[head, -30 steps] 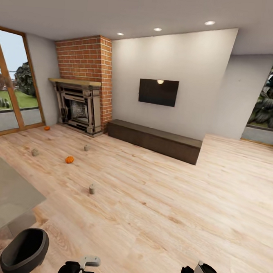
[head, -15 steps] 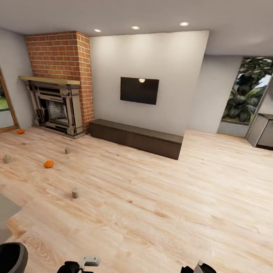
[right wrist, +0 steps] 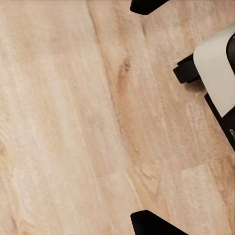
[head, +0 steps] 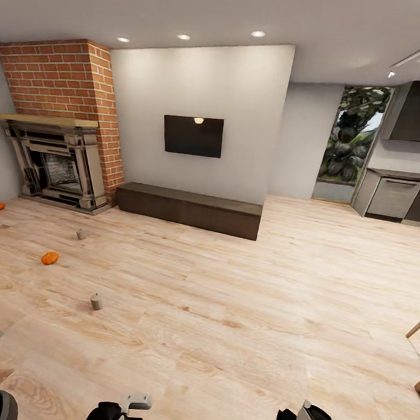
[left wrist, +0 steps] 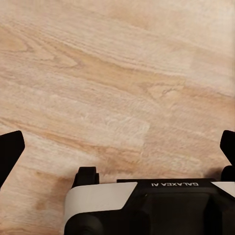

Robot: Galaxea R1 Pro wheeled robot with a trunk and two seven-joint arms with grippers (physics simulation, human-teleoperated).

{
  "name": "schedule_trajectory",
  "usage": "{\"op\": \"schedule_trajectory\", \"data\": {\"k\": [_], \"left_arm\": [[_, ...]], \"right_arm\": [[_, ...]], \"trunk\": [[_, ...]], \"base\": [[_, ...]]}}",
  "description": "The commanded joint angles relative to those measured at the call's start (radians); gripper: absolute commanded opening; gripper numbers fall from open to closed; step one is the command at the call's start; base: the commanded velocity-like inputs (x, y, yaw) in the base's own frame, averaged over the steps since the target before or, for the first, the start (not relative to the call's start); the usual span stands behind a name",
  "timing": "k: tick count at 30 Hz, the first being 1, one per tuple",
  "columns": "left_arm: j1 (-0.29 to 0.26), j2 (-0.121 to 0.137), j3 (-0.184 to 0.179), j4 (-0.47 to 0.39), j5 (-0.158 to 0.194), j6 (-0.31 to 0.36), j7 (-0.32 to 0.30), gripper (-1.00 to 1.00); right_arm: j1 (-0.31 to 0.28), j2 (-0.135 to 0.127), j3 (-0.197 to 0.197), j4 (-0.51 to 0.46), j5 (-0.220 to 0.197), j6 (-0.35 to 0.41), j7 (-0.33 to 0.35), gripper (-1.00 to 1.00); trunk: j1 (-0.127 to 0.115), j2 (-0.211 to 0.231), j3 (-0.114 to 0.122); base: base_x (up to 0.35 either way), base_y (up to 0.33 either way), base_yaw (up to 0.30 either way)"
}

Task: Place each of the two pumpkins and all three candles from the living room inside a cabinet in the living room (use any cabinet), then make sure every cabinet is closed, and position the cauldron so it is next to a table in the living room.

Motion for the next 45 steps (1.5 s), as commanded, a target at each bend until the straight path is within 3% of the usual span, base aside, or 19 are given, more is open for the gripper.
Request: {"op": "schedule_trajectory", "data": {"k": [1,10,24,45], "left_arm": [[0.0,0.0,0.0,0.0,0.0,0.0,0.0,1.0],[0.0,0.001,-0.001,0.0,0.0,0.0,0.0,1.0],[0.0,0.002,-0.002,0.0,0.0,-0.003,0.0,1.0],[0.0,0.003,-0.002,-0.002,-0.001,-0.007,0.0,1.0]], "right_arm": [[0.0,0.0,0.0,0.0,0.0,0.0,0.0,1.0],[0.0,-0.001,0.0,0.0,0.001,-0.008,0.0,1.0],[0.0,0.002,0.002,0.0,0.001,-0.054,0.002,1.0],[0.0,0.004,0.003,0.003,0.003,-0.072,0.005,1.0]], "trunk": [[0.0,0.0,0.0],[0.0,0.0,0.0],[0.0,0.0,-0.006],[0.0,0.0,-0.012]], "base": [[0.0,0.0,-0.021],[0.069,0.002,-0.004],[0.304,0.036,-0.029],[0.263,0.206,-0.088]]}}
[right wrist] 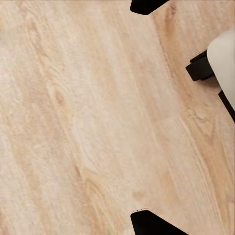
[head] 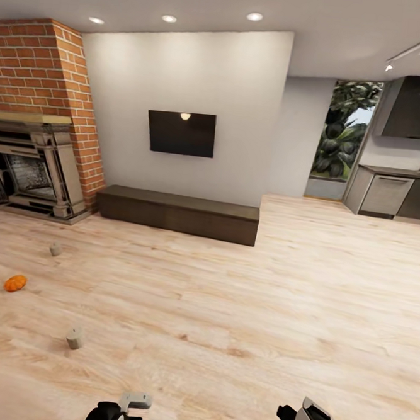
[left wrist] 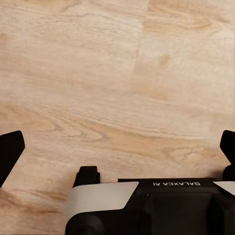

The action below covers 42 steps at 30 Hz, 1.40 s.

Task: Place each of the two pumpkins and all three candles from the living room inside a cabinet in the living room (use any cabinet), then make sure every cabinet is closed, and position the cauldron so it is next to a table in the living room.

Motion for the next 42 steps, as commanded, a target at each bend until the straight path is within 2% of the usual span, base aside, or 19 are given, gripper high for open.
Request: {"op": "schedule_trajectory", "data": {"k": [1,9,23,38,42], "left_arm": [[0.0,0.0,0.0,0.0,0.0,0.0,0.0,1.0],[0.0,0.0,-0.001,0.0,0.0,-0.002,0.0,1.0],[0.0,0.0,-0.002,0.0,-0.001,-0.016,0.0,1.0],[0.0,0.0,-0.003,0.0,-0.001,-0.017,0.0,1.0],[0.0,0.0,-0.003,0.0,-0.001,-0.018,0.0,1.0]], "right_arm": [[0.0,0.0,0.0,0.0,0.0,0.0,0.0,1.0],[0.0,0.0,0.0,0.0,0.0,-0.001,0.001,1.0],[0.002,-0.001,0.0,0.002,0.016,-0.001,0.003,1.0],[0.002,0.0,0.0,0.0,0.001,-0.001,0.003,1.0],[0.002,0.001,0.001,0.0,-0.001,-0.001,0.003,1.0]], "trunk": [[0.0,0.0,0.0],[0.0,0.0,0.0],[0.0,0.0,0.0],[0.0,0.0,0.0],[0.0,0.0,0.0]], "base": [[0.278,0.217,-0.178],[0.298,0.157,-0.207],[0.329,0.008,-0.01],[0.331,0.0,-0.001],[0.331,0.0,-0.165]]}}
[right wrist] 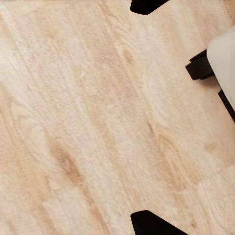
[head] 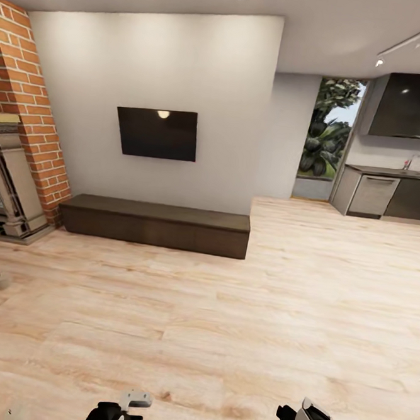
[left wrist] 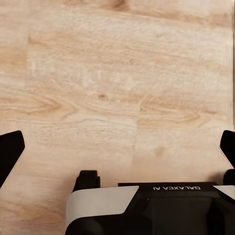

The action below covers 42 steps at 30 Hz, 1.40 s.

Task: Place each of the two pumpkins and all three candles from the living room inside a cabinet in the living room (use any cabinet), then make sure every cabinet is closed, and position the cauldron so it is next to a table in the living room.

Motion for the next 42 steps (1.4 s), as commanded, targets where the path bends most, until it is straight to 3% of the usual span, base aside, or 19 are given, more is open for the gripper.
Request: {"op": "schedule_trajectory", "data": {"k": [1,19,26,42], "left_arm": [[0.0,0.0,0.0,0.0,0.0,0.0,0.0,1.0],[0.0,0.0,0.001,0.0,0.0,0.0,-0.001,1.0],[0.0,0.001,0.001,0.0,0.0,0.0,0.0,1.0],[0.0,0.0,0.001,0.0,0.0,0.0,0.0,1.0]], "right_arm": [[0.0,0.0,0.0,0.0,0.0,0.0,0.0,1.0],[0.0,0.001,0.0,0.0,0.0,0.0,-0.001,1.0],[0.0,0.001,0.001,0.0,0.005,-0.055,-0.001,1.0],[0.0,0.001,0.001,0.0,0.009,-0.061,-0.001,1.0]], "trunk": [[0.0,0.0,0.0],[0.0,0.0,0.0],[0.0,0.0,0.0],[0.0,0.0,0.0]], "base": [[0.331,0.0,-0.193],[0.315,0.131,-0.019],[0.297,0.208,0.0],[0.297,0.189,0.0]]}}
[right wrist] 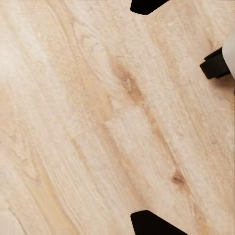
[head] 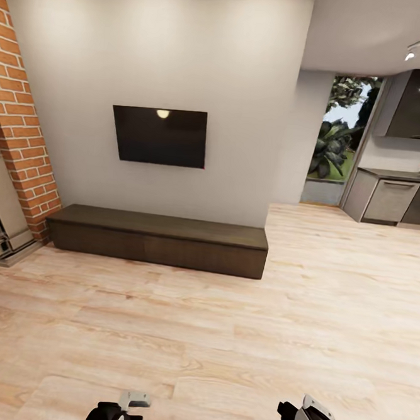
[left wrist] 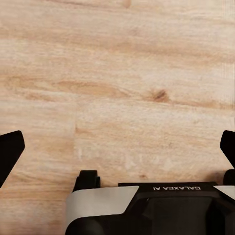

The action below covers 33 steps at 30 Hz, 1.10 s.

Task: Place each of the two pumpkins and all three candles from the living room inside a cabinet in the living room (use any cabinet), then make sure every cabinet is closed, and position the cauldron so it is next to a table in the living room.

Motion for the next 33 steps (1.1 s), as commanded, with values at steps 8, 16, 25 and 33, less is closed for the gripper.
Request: {"op": "schedule_trajectory", "data": {"k": [8,16,25,33], "left_arm": [[0.0,0.0,-0.001,0.0,0.0,0.0,0.0,1.0],[0.0,0.0,-0.001,0.0,0.0,0.0,0.0,1.0],[0.0,-0.001,-0.002,0.0,0.0,0.0,0.0,1.0],[0.0,0.0,-0.001,0.0,0.0,0.0,0.0,1.0]], "right_arm": [[0.0,0.002,0.0,0.0,0.002,-0.001,0.0,1.0],[0.0,0.002,0.0,0.0,0.002,-0.002,0.0,1.0],[0.0,0.002,0.0,0.0,0.003,-0.002,0.0,1.0],[0.0,0.003,0.002,0.0,0.001,-0.002,0.0,1.0]], "trunk": [[0.0,0.0,0.0],[0.0,0.0,0.0],[0.0,0.0,0.0],[0.0,0.0,0.0]], "base": [[0.304,0.14,0.0],[0.31,0.11,0.0],[0.316,0.011,0.0],[0.323,0.0,-0.034]]}}
